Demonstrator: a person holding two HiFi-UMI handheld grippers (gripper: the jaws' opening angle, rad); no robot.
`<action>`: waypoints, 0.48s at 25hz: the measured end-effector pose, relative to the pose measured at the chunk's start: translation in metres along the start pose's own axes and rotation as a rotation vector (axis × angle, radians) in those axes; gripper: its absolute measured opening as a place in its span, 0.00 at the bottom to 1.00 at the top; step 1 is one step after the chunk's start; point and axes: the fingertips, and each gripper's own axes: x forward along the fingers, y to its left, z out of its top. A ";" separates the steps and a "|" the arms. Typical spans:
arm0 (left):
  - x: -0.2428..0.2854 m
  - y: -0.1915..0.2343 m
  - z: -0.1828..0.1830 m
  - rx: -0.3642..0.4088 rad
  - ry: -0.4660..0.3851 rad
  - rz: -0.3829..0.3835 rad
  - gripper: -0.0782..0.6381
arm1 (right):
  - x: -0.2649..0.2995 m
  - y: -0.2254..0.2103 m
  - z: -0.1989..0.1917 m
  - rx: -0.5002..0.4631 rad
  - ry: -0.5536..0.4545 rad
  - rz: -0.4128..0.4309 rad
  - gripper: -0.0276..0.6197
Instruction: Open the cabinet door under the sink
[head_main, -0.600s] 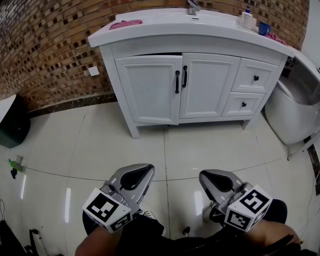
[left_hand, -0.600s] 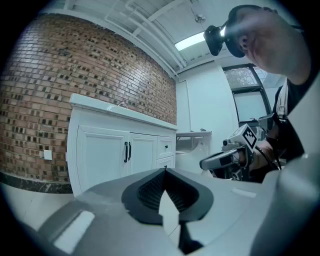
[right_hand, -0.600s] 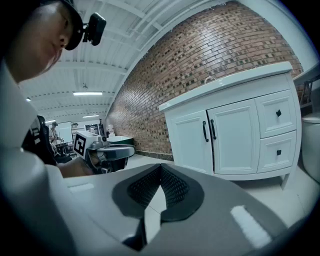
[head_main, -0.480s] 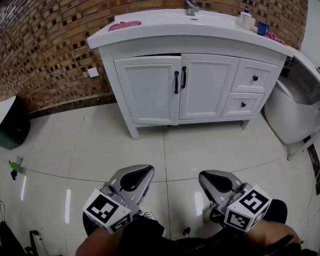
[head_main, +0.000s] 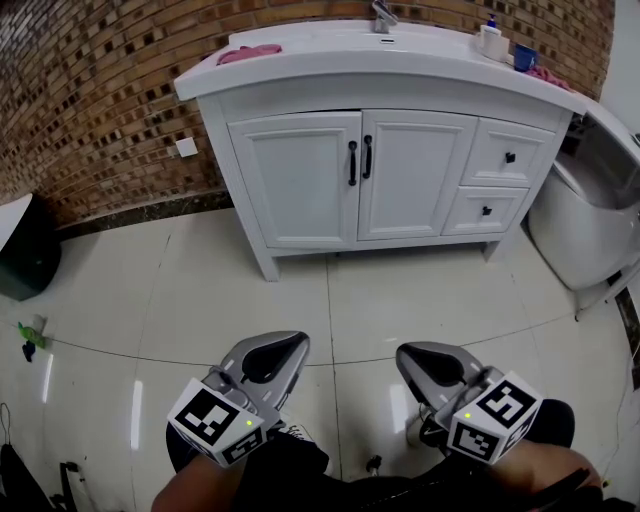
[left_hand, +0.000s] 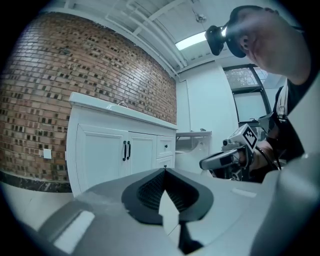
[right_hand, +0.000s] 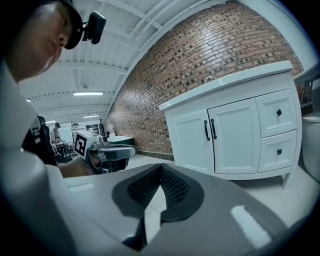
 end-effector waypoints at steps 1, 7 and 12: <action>0.000 0.000 0.000 0.000 0.000 -0.001 0.12 | 0.000 0.000 0.000 0.000 0.000 0.000 0.05; 0.001 0.001 -0.001 0.001 0.003 -0.002 0.12 | 0.001 0.000 0.000 -0.002 -0.002 -0.002 0.05; 0.005 0.005 -0.013 -0.005 0.042 0.015 0.12 | 0.001 0.000 0.001 -0.002 -0.003 -0.007 0.05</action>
